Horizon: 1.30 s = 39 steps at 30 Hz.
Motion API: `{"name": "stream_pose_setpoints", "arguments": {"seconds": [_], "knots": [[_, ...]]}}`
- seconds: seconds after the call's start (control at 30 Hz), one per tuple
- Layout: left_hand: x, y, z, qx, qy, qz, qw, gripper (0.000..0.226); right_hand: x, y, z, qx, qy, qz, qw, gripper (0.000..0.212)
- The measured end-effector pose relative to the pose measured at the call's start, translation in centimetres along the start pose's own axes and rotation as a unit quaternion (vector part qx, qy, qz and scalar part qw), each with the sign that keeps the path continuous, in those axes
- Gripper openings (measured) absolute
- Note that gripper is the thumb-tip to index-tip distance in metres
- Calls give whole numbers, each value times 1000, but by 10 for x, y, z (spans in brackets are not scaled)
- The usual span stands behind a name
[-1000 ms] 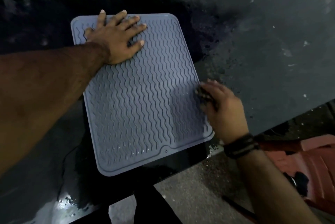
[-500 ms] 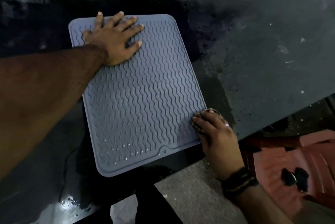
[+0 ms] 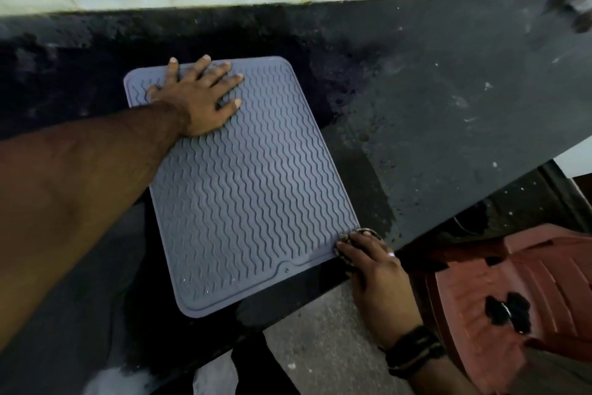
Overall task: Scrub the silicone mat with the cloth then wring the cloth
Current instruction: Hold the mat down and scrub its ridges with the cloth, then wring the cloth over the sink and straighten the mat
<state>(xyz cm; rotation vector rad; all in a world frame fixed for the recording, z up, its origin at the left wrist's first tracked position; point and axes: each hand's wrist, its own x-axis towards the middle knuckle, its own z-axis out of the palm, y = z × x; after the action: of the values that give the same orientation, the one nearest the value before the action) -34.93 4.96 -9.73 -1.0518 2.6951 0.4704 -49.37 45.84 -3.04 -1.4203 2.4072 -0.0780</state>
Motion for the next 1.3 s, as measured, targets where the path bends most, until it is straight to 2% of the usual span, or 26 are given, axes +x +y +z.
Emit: {"name": "stream_pose_setpoints", "arguments": {"seconds": [0.1, 0.3, 0.37, 0.43, 0.53, 0.63, 0.73, 0.8, 0.87, 0.93, 1.07, 1.13, 1.2, 1.23, 1.3], "knots": [[-4, 9, -23, 41, -46, 7, 998, 72, -3, -6, -7, -15, -10, -1, 1000, 45], [-42, 15, -52, 130, -96, 46, 986, 74, -9, -29, -25, 6, 9, 0, 1000, 47], [-61, 4, -51, 144, -106, 55, 982, 78, -2, -44, -31, 58, 36, -9, 998, 46], [-80, -8, -52, 145, -109, 58, 982, 82, 9, -68, -35, 165, 58, -23, 984, 44], [-114, -25, -64, 98, -121, 40, 987, 85, 33, -116, -38, 377, 35, 11, 926, 37], [-149, -37, -88, -47, -140, 34, 988, 80, 56, -169, -37, 537, -46, 39, 841, 28], [-183, -55, -115, -224, -182, 3, 957, 61, 74, -224, -42, 651, -134, 39, 746, 31], [-209, -69, -131, -305, -186, -33, 933, 55, 84, -259, -45, 672, -177, 30, 718, 33], [-231, -86, -141, -328, -155, -50, 931, 54, 93, -295, -50, 645, -223, 13, 731, 34], [-252, -107, -148, -338, -116, -66, 932, 56, 98, -329, -57, 593, -255, -25, 763, 33], [-291, -149, -156, -371, -77, -96, 920, 62, 108, -389, -76, 445, -220, -134, 858, 24], [-306, -168, -158, -380, -65, -106, 917, 55, 112, -415, -85, 368, -212, -201, 883, 26], [-315, -184, -158, -390, -49, -112, 913, 42, 113, -435, -91, 331, -231, -224, 887, 32], [-318, -191, -158, -399, -38, -115, 909, 33, 115, -441, -94, 335, -264, -214, 879, 34], [-324, -204, -156, -415, -16, -119, 902, 21, 121, -448, -97, 381, -363, -166, 834, 39]]}}
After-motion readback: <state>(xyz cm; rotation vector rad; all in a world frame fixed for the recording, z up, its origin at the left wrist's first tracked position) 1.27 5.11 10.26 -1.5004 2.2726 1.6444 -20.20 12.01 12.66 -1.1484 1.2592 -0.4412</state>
